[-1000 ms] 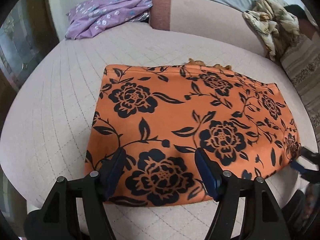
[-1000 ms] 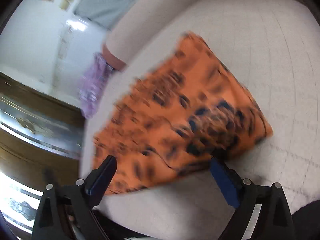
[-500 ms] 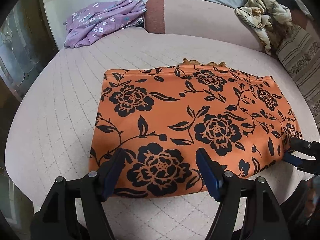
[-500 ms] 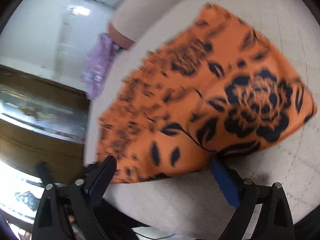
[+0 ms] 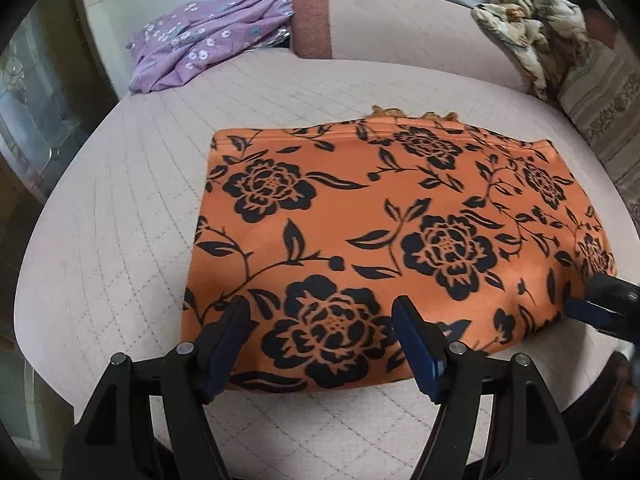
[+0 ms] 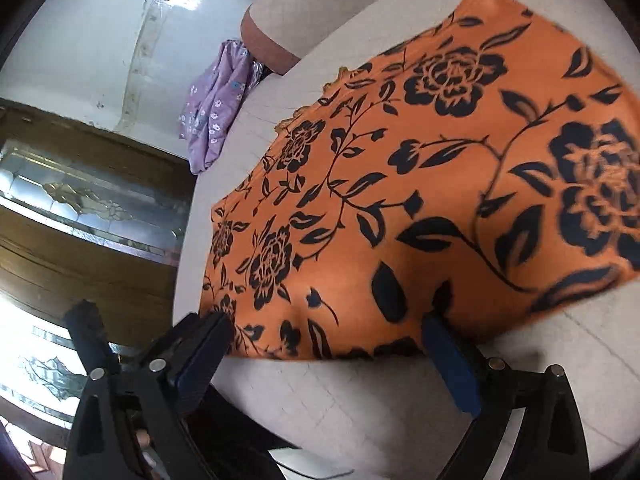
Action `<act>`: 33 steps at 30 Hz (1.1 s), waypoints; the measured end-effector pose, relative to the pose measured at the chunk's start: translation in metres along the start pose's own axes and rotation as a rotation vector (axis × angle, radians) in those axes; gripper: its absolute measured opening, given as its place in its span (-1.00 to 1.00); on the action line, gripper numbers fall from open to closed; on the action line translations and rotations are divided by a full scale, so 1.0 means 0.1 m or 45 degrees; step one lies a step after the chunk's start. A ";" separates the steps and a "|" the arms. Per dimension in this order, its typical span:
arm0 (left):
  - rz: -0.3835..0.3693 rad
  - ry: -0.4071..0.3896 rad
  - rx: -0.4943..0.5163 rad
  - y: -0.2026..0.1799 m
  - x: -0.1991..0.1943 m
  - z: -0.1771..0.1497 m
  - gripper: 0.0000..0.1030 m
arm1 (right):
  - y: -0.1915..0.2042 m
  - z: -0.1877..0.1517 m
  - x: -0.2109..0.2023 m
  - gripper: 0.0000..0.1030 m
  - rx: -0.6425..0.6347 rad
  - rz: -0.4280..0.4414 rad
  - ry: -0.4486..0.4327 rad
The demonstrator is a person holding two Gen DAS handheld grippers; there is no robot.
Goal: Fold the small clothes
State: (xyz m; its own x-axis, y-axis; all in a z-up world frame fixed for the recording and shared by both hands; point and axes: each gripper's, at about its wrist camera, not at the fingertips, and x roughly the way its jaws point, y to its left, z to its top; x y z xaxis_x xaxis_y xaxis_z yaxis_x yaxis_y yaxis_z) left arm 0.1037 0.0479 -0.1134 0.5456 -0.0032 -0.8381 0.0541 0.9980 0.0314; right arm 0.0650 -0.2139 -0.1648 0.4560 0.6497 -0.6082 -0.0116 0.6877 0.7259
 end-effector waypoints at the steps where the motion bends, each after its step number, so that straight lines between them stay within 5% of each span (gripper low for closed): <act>1: -0.010 0.012 -0.018 0.01 0.02 0.01 0.44 | -0.03 -0.01 -0.07 0.88 0.003 -0.011 -0.020; 7: -0.033 0.023 -0.006 -0.10 0.06 -0.01 0.44 | -0.75 -0.06 -0.67 0.89 0.314 -0.073 -0.236; 9: -0.037 0.031 0.018 -0.17 0.07 -0.01 0.44 | -1.01 -0.08 -0.86 0.88 0.441 0.021 -0.298; 17: -0.034 0.031 0.076 -0.34 0.05 0.00 0.44 | -1.31 0.26 -0.88 0.91 0.602 0.097 -0.437; 19: -0.025 0.033 0.074 -0.34 0.05 0.01 0.44 | -1.29 0.34 -0.90 0.88 0.583 0.090 -0.451; 22: -0.011 0.046 0.081 -0.35 0.08 0.02 0.44 | -1.17 0.49 -0.89 0.52 0.486 0.078 -0.450; 28: 0.009 0.066 0.145 -0.50 0.16 0.04 0.44 | -1.07 0.64 -0.61 0.53 0.306 -0.045 -0.315; 33: 0.024 0.057 0.195 -0.66 0.21 0.11 0.44 | -0.99 0.69 -0.72 0.46 0.232 0.077 -0.382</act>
State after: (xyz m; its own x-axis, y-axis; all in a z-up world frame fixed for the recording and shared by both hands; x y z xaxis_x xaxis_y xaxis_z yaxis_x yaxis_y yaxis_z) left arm 0.1212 -0.0186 -0.1271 0.5102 0.0217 -0.8598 0.1731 0.9766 0.1274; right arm 0.0949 -0.3510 -0.1701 0.7005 0.5448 -0.4610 0.1004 0.5643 0.8195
